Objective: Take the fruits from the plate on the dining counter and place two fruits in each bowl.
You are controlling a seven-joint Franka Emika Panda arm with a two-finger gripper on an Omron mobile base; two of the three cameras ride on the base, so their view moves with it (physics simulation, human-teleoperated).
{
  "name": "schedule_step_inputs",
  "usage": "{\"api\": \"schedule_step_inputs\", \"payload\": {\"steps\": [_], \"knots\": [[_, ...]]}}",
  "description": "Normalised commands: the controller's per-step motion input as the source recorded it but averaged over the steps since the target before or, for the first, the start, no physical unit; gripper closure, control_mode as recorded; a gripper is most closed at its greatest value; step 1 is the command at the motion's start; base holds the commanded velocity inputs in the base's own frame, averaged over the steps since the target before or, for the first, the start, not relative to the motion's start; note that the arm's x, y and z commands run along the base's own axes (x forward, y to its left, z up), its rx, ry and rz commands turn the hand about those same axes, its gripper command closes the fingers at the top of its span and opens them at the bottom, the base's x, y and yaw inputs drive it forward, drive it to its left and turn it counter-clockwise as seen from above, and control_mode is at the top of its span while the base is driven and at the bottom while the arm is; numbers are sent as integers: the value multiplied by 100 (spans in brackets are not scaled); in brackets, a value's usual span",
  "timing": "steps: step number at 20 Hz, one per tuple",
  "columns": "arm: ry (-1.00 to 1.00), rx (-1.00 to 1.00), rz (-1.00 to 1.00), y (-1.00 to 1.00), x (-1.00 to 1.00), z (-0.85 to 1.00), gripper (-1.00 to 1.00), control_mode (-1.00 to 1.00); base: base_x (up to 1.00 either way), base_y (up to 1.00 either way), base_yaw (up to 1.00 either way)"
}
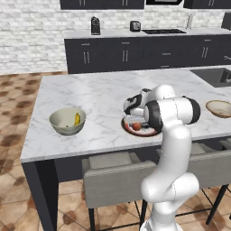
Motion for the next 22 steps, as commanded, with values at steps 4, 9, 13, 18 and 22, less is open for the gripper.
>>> {"api": "schedule_step_inputs", "payload": {"steps": [4, 9, 13, 18, 22], "knots": [[0, 0, 3, -1, -20, 8, 100, -100, 0, 0, 0], [-1, 0, 0, 0, -43, 57, 100, -100, 0, 0, 0], [-5, 1, 0, 16, -34, 67, 100, -100, 0, 0, 0], [-7, 0, 0, 57, -29, 50, 100, -100, 0, 0, 0], [-1, 0, 0, 72, -16, 46, 100, -100, 0, 0, 0]]}}
